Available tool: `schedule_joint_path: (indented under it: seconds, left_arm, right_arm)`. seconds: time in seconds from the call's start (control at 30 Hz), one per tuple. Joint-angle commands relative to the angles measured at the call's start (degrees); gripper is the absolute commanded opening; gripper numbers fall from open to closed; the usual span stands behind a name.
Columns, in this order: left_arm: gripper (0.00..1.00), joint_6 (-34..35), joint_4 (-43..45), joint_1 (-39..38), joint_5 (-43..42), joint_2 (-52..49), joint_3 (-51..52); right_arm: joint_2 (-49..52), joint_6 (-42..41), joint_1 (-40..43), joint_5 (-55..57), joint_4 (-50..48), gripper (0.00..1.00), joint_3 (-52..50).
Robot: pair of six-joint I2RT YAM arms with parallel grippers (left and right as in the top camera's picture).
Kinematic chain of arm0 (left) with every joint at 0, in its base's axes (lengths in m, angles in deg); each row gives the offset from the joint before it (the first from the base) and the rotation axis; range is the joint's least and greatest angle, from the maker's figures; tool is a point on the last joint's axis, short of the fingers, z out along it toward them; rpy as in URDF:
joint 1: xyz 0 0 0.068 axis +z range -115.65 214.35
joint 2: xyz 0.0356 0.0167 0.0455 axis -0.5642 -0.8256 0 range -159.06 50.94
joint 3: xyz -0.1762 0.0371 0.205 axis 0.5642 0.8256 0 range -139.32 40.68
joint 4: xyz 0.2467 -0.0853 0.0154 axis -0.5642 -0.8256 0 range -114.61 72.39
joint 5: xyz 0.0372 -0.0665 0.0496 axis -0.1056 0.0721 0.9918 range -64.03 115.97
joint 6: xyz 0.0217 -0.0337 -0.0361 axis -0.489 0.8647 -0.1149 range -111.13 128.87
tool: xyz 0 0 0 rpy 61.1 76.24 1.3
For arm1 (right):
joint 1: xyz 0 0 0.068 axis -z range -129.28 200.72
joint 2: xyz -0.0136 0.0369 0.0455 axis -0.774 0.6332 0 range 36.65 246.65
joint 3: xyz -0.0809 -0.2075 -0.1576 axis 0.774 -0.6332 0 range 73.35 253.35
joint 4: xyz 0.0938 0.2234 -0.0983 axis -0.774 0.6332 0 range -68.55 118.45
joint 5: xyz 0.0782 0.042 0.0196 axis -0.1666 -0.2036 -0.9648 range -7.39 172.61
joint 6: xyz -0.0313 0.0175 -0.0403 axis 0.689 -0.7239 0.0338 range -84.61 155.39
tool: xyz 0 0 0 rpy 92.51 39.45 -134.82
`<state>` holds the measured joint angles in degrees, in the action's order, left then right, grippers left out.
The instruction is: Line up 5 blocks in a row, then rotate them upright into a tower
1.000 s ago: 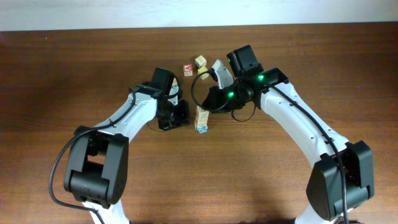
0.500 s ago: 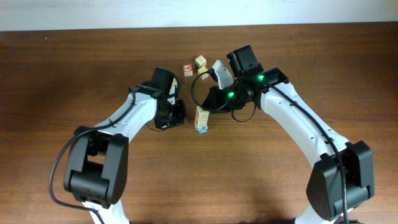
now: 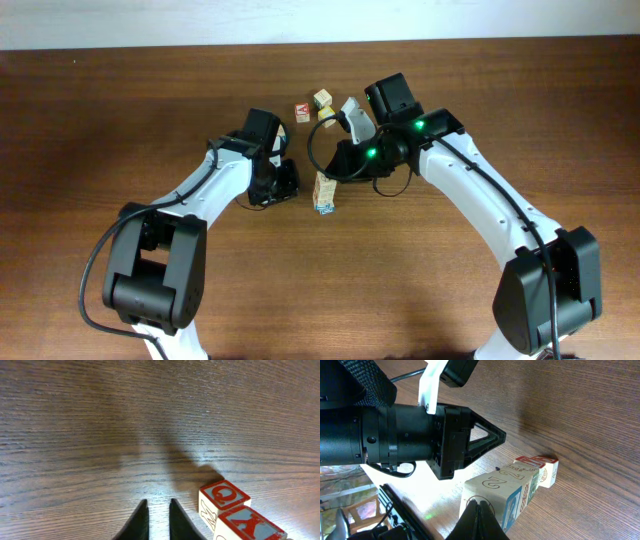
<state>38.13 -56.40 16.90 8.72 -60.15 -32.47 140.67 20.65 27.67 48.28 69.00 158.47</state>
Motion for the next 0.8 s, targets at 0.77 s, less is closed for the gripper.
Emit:
schedule_joint_path:
  seconds: [0.77]
  left_arm:
    - [0.00,-1.49,-0.44,-0.83,-8.20,5.03,4.52]
  right_arm:
    - [2.14,0.31,-0.57,6.34,1.14,0.04,-1.84]
